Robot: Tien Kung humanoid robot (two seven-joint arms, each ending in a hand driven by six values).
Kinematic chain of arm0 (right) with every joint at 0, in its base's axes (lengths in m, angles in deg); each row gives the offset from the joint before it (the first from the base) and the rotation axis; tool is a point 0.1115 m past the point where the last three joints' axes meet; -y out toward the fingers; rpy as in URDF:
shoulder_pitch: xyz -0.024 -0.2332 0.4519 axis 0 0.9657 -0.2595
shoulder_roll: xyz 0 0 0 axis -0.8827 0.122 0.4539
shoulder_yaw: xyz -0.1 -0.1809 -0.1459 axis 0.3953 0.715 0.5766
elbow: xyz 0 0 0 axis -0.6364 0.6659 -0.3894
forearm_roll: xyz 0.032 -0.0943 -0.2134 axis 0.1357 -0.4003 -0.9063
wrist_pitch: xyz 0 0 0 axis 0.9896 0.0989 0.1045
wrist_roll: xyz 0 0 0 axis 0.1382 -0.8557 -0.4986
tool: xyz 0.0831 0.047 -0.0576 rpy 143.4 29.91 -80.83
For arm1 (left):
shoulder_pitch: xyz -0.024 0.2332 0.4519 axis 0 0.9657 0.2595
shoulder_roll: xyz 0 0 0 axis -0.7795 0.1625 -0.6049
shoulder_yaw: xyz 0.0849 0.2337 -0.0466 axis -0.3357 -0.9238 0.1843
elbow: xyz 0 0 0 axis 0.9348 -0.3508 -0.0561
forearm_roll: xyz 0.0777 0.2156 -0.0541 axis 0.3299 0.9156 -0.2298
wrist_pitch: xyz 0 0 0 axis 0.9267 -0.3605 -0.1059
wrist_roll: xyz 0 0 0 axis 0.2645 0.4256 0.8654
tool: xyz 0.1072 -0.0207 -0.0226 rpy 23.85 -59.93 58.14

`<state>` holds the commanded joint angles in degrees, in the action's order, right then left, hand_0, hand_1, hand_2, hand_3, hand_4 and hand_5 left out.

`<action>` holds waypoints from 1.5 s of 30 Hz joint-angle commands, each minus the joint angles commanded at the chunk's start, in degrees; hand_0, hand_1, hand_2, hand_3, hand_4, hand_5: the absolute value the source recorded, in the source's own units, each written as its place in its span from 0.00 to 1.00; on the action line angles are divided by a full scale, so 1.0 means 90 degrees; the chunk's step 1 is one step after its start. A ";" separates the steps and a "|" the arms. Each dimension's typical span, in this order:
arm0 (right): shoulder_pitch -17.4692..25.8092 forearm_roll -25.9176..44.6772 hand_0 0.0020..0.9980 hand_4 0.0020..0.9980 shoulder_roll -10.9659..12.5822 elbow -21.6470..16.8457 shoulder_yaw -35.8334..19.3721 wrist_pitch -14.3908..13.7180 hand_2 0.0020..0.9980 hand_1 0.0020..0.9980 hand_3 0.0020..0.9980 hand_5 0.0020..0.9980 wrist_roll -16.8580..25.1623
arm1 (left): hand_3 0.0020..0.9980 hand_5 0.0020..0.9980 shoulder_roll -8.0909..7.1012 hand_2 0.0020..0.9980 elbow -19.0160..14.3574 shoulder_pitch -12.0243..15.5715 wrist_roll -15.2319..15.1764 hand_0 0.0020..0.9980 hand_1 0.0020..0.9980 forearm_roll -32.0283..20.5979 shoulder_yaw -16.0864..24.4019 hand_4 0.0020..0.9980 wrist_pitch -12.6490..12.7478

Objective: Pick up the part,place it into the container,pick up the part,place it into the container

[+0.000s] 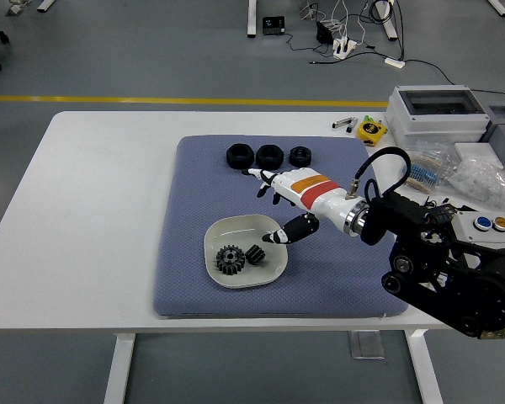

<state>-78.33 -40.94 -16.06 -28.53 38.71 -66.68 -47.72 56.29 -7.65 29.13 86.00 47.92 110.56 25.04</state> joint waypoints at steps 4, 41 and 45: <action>0.0220 0.0933 0.37 0.90 0.0086 0.0177 -0.0379 -0.0471 0.70 0.53 0.96 0.18 0.0231 | 0.56 0.68 0.0001 0.63 0.0000 0.0000 -0.0006 0.71 0.61 -0.0011 -0.0004 0.61 0.0004; 0.1781 1.0294 0.86 1.00 0.0478 0.0358 -0.1229 0.0766 0.84 0.81 0.86 0.71 0.1978 | 0.56 0.68 0.0037 0.63 0.0000 0.0119 0.0004 0.71 0.62 0.0115 0.0005 0.61 0.0002; 0.1803 1.0340 0.86 1.00 0.0483 0.0365 -0.1241 0.0783 0.84 0.82 0.86 0.73 0.1977 | 0.56 0.68 0.0035 0.63 0.0000 0.0131 0.0007 0.71 0.62 0.0140 0.0013 0.61 -0.0007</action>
<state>-62.11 52.11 -11.72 -25.24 27.54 -59.63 -29.93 56.61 -7.65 30.30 86.06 49.18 110.68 24.98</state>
